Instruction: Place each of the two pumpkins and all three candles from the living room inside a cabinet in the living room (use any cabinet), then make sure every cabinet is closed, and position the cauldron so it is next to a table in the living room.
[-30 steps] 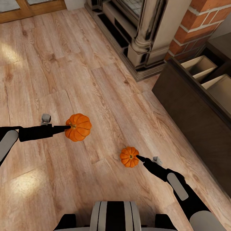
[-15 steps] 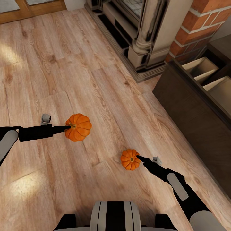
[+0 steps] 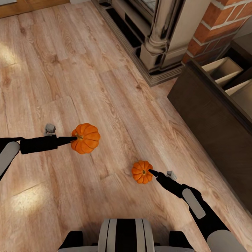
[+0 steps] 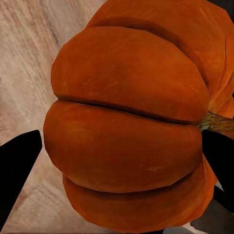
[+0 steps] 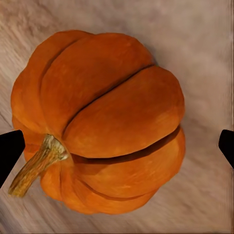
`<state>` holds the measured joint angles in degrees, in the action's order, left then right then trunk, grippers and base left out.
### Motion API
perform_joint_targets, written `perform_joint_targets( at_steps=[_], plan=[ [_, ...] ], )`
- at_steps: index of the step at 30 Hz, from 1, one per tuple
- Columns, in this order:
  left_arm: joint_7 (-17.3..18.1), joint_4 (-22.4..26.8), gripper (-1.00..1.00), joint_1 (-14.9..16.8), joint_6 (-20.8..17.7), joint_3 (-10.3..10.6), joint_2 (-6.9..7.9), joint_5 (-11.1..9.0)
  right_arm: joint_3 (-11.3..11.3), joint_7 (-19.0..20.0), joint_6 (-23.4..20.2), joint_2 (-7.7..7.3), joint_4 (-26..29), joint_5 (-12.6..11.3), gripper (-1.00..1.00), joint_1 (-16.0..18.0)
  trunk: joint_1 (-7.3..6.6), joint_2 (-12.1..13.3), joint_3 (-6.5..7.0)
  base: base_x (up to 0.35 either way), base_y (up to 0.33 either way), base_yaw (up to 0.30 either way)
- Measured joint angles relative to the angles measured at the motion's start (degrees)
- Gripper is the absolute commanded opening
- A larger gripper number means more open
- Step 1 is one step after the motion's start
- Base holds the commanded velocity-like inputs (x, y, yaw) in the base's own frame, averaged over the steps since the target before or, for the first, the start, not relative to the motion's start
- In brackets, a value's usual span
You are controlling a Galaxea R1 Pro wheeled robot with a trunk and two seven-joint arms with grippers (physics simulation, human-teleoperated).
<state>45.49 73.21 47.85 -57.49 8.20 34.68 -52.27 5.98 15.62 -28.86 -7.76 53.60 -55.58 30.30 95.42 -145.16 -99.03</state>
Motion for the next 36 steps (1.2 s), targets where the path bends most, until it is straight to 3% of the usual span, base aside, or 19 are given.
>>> perform_joint_targets(
  at_steps=[8, 36],
  plan=[
    [0.0, 0.0, -1.00, 0.0, 0.0, 0.0, 0.00, 0.1, 0.0, 0.1, 0.0, 0.01, 0.0, 0.0, 1.00, 0.0, 0.13, -0.1, -1.11, 0.000, 0.000, 0.000],
    [0.0, 0.0, -1.00, -0.2, 0.0, -0.1, 0.09, -0.7, 0.0, 0.2, 0.0, -0.01, 0.0, 0.1, 1.00, 0.0, 0.11, -0.1, -1.11, 0.021, 0.038, 0.000]
  ],
)
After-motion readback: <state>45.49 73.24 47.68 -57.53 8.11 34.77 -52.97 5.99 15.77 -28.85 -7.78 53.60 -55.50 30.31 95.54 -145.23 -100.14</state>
